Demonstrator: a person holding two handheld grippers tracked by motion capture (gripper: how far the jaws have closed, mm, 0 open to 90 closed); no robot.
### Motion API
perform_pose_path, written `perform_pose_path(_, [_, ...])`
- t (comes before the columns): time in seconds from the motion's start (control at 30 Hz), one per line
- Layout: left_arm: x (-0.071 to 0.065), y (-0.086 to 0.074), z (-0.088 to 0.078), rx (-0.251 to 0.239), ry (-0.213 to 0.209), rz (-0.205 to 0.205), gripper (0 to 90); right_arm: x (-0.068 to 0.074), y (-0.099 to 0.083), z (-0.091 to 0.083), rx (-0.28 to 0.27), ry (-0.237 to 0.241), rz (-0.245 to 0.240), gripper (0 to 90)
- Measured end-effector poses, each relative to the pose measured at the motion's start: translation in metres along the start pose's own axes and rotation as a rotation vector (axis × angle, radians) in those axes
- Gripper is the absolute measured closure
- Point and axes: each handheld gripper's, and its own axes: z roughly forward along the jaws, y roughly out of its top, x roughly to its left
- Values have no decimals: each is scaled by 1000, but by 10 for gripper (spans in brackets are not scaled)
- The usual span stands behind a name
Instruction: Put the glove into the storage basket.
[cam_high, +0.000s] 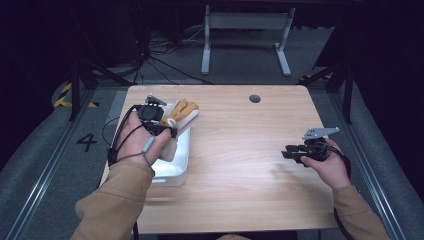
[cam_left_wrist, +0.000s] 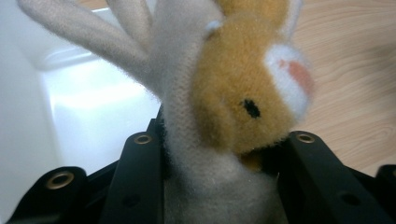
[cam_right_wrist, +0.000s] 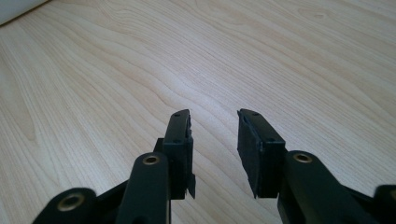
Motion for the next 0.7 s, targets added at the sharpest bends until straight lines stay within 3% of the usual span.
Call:
perform_pose_path(0.2, [15,2,-1,-5,55,-60,632,-3,-5,-8,-12,-10,17,656])
perform_pose_path(0.47, [21,5,12,15,67,-78,632,-6,-9,-12,-17,-19,41,654])
perform_pose_path(0.5, [20,5,16,22,102,-75,631,-5,-9,-10,-16,-13,40,652])
perform_pose_path(0.7, [26,7,22,24,101,-110,631,-4,-11,-9,-9,-12,34,652])
